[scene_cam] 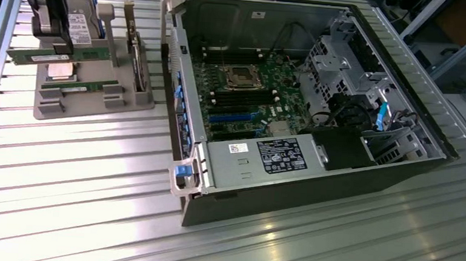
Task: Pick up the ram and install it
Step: 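Pick up the ram and move it above insertion slot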
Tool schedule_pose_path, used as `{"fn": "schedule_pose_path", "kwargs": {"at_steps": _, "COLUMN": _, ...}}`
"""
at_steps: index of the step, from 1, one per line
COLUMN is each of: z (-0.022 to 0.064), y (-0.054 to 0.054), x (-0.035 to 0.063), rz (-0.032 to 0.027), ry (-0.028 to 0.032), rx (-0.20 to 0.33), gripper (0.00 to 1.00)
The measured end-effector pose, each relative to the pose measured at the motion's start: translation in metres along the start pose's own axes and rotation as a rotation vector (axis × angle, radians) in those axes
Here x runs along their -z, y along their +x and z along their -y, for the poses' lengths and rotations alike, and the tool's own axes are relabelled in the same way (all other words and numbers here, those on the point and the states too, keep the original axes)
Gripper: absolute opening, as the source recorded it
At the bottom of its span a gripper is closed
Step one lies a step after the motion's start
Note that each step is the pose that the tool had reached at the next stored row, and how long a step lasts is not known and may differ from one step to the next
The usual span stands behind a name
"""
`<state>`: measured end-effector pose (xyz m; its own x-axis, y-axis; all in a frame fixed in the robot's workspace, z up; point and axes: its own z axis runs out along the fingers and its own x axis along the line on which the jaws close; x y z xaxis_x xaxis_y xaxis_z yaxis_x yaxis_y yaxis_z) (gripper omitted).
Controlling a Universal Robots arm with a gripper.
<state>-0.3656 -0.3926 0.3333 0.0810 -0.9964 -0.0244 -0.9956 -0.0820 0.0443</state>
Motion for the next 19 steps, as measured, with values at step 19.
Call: {"fn": "schedule_pose_path", "kwargs": {"at_steps": 19, "z": -0.0007, "y": 0.000, "x": 0.0158, "rz": 0.0000, "ry": 0.0001, "rx": 0.000, "gripper": 0.12}}
